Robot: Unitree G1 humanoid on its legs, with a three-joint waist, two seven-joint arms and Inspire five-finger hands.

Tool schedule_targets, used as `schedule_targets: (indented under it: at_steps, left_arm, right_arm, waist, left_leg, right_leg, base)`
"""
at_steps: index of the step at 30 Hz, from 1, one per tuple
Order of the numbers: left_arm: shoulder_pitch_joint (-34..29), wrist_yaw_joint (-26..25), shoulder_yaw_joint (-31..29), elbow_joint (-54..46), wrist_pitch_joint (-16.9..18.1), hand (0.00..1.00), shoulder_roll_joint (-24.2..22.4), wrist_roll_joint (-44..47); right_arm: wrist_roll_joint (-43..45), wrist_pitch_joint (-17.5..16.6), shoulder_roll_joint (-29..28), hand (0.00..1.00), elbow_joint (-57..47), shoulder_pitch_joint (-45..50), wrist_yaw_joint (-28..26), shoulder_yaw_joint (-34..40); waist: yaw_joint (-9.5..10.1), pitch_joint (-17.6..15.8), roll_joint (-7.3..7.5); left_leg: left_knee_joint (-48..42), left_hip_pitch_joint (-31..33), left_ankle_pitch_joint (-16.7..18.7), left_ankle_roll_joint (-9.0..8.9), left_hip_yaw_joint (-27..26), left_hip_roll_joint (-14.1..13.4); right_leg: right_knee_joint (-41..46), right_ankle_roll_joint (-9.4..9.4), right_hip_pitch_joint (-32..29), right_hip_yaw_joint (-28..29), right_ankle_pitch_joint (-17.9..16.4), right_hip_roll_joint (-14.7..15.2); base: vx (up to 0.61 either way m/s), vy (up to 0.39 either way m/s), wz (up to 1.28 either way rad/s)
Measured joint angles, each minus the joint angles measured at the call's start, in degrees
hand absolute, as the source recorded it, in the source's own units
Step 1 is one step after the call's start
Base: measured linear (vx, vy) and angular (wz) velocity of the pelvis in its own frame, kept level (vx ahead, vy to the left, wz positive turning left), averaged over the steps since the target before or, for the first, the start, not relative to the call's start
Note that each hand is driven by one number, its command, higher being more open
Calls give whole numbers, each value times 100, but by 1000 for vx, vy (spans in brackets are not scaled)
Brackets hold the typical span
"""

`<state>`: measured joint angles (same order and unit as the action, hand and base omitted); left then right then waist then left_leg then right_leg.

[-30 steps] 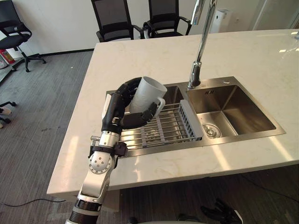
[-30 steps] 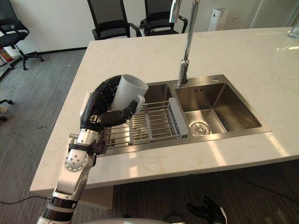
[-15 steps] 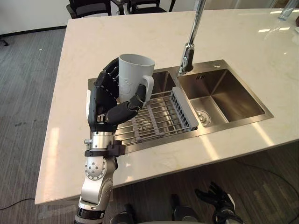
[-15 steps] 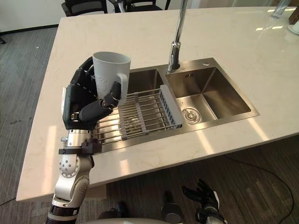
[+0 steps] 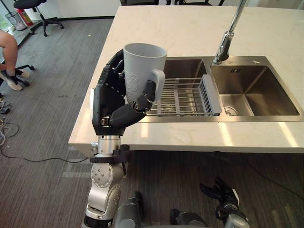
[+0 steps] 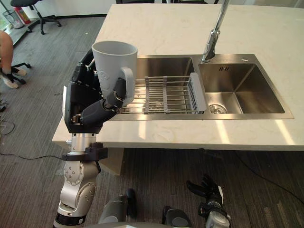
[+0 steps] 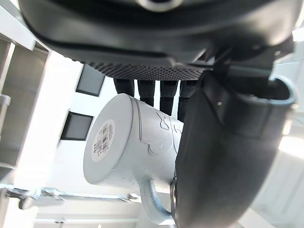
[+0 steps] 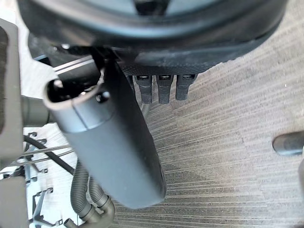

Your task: Walk over to the sink, pick up the cup, carry it to the dishwasher, place the cup inside the dishwasher, then close the dishwasher door

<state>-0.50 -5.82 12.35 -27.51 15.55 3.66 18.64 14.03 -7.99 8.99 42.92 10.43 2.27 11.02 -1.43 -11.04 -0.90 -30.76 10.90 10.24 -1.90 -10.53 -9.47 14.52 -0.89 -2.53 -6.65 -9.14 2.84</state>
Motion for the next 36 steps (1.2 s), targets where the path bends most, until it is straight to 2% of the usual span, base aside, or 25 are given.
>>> schedule_targets:
  at_steps: [1,2,3,4,5,10,14,16,18,20,21,22,23,25,26,29,31,32,33,34,35,36]
  left_arm:
    - [16,2,53,32,3,30,-7,3]
    - [23,14,54,82,3,30,-20,3]
    - [37,9,30,136,24,30,25,3]
    - [39,-21,45,257,13,30,127,14]
    - [38,-33,46,361,4,30,180,35]
    - [42,-32,46,499,-14,30,237,57]
    - [41,-31,43,524,-22,30,287,56]
    - [38,-31,35,537,-25,30,296,56]
    - [28,-31,34,540,-26,30,293,54]
    - [0,-30,41,543,-37,30,289,52]
    - [-12,-30,43,545,-38,30,294,51]
    - [-33,-24,65,546,-53,30,290,44]
    - [-80,-26,64,543,-53,30,261,40]
    - [-199,-44,41,541,-51,30,237,40]
    - [-330,-51,12,540,-52,30,227,40]
    - [-590,-39,18,493,-70,30,116,53]
    - [-659,-45,-1,470,-93,30,49,64]
    - [-670,-51,-7,470,-94,30,31,66]
    - [-673,-53,-6,464,-101,30,6,68]
    - [-696,-52,-38,457,-97,30,5,72]
    - [-705,-52,-57,468,-97,30,4,84]
    - [-708,-48,-49,494,-100,30,-39,114]
  right_arm:
    - [-1,-2,13,90,-1,33,20,6]
    - [-2,-2,31,90,12,50,18,26]
    - [-4,7,-50,90,102,-5,20,28]
    - [-3,7,-142,90,118,54,-4,21]
    - [-4,6,-208,90,114,140,-36,11]
    - [-6,21,-280,90,139,257,-69,4]
    - [-18,23,-333,90,317,183,-78,5]
    - [-21,23,-329,90,380,144,-80,6]
    - [-46,34,-329,90,400,142,-88,-2]
    - [-74,57,-330,90,403,166,-89,-9]
    - [-74,61,-332,90,399,204,-88,-9]
    - [-74,77,-334,90,384,331,-86,-11]
    - [-73,126,-332,90,386,473,-78,-12]
    - [-73,151,-330,90,384,537,-71,-22]
    - [-73,154,-336,90,368,566,-63,-37]
    - [-73,157,-343,90,80,569,10,-150]
    - [-76,147,-321,90,-160,531,39,-188]
    - [-82,130,-309,90,-227,528,55,-181]
    - [-118,86,-283,90,-301,464,91,-122]
    - [-204,78,-266,90,-288,343,140,-55]
    - [-237,65,-245,90,-317,319,164,-45]
    - [-249,14,-181,90,-329,321,194,-12]
  waist:
    - [-30,67,-65]
    - [-52,147,-192]
    - [-55,140,-121]
    - [-69,214,-40]
    - [-85,240,-2]
    - [-87,302,101]
    - [-84,398,256]
    - [-77,402,264]
    - [-44,404,261]
    - [-26,400,264]
    - [-50,399,273]
    - [-157,413,310]
    - [-142,414,313]
    - [-12,432,275]
    - [57,464,237]
    - [99,501,197]
    - [206,501,206]
    - [200,501,206]
    - [191,501,205]
    - [213,489,226]
    - [195,486,221]
    - [130,511,161]
  left_leg:
    - [544,-400,123,-104,24,31]
    - [1527,-815,170,-243,40,71]
    - [1783,-921,-17,-213,5,207]
    - [2170,-1022,-245,-107,12,381]
    - [2283,-1048,-331,-31,39,488]
    - [2244,-1009,-374,111,46,720]
    - [2150,-1024,-339,142,11,722]
    - [2083,-1048,-289,147,-13,697]
    - [1968,-1037,-199,151,-49,656]
    - [1809,-1012,-91,138,-8,654]
    - [1773,-992,-84,143,67,678]
    - [1648,-881,-57,169,320,770]
    - [1503,-746,-17,170,567,826]
    - [1462,-700,-5,124,607,794]
    - [1434,-637,-37,29,724,765]
    - [1198,-281,-81,-36,1242,745]
    - [1226,-121,-238,-111,1344,753]
    - [1267,-59,-344,-119,1280,767]
    - [1537,-14,-557,21,811,681]
    - [1462,16,-473,216,-71,405]
    - [1235,61,-341,295,-640,177]
    - [785,83,-148,358,-1594,-244]
  right_leg:
    - [-66,72,-68,-30,78,31]
    - [-196,125,-131,-49,174,15]
    - [-225,153,-132,-9,213,136]
    - [-380,279,-113,-23,371,239]
    - [-492,354,-52,-55,465,318]
    - [-795,514,77,-50,718,511]
    - [-793,524,105,5,754,511]
    - [-788,518,146,32,761,496]
    - [-723,505,159,85,744,471]
    - [-311,481,41,239,509,465]
    - [-129,423,-5,536,369,429]
    - [113,401,-70,1261,107,342]
    - [312,403,-132,1597,-132,284]
    - [405,409,-183,1551,-200,242]
    - [421,414,-183,1427,-204,215]
    - [452,451,-164,874,-161,165]
    - [433,451,-159,590,-161,200]
    - [420,451,-147,476,-161,244]
    - [342,446,-96,223,-158,368]
    - [216,399,-19,-22,-129,429]
    - [158,394,49,-172,-126,455]
    - [86,400,213,-527,-130,507]
  base:
    - [-166,163,25]
    - [-150,185,16]
    - [-134,216,9]
    - [-111,193,15]
    - [-91,177,19]
    - [-34,139,6]
    - [-26,36,-5]
    - [-51,0,-10]
    - [-71,1,-12]
    - [-73,0,6]
    - [-55,18,61]
    - [-17,16,107]
    - [-20,-21,100]
    - [-10,-84,39]
    - [15,-117,40]
    - [26,-115,81]
    - [-1,-88,81]
    - [-46,-33,115]
    - [-69,3,121]
    - [-62,1,120]
    - [-30,1,124]
    - [6,67,136]
